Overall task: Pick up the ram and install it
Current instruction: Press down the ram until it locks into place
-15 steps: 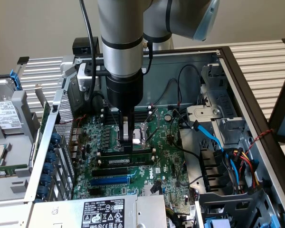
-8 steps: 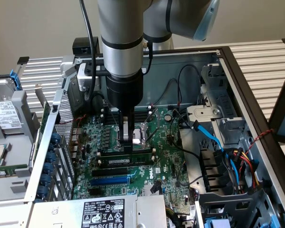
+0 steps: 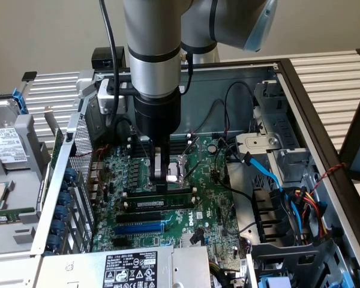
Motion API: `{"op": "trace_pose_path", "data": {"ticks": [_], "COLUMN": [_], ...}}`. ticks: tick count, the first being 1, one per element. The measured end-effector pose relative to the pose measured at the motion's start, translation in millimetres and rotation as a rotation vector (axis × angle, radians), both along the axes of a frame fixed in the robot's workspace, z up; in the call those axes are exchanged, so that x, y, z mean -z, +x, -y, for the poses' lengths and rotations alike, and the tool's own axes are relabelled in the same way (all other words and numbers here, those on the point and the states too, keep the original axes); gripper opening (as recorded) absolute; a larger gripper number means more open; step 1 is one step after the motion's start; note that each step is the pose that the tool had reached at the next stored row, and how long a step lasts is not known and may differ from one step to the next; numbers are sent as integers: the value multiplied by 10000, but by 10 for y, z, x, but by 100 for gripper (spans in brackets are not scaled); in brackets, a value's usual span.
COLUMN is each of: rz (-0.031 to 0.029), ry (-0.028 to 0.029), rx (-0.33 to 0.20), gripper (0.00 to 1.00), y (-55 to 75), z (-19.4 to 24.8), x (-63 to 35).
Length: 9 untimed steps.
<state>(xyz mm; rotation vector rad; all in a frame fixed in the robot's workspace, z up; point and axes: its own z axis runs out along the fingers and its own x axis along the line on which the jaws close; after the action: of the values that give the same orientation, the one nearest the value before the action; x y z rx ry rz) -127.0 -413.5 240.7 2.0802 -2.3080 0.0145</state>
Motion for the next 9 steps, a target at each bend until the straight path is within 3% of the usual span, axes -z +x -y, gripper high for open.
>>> {"op": "trace_pose_path", "data": {"ticks": [9], "rz": [1], "ry": [1], "rx": [1353], "gripper": [11], "y": [0], "z": [0], "x": [1]}}
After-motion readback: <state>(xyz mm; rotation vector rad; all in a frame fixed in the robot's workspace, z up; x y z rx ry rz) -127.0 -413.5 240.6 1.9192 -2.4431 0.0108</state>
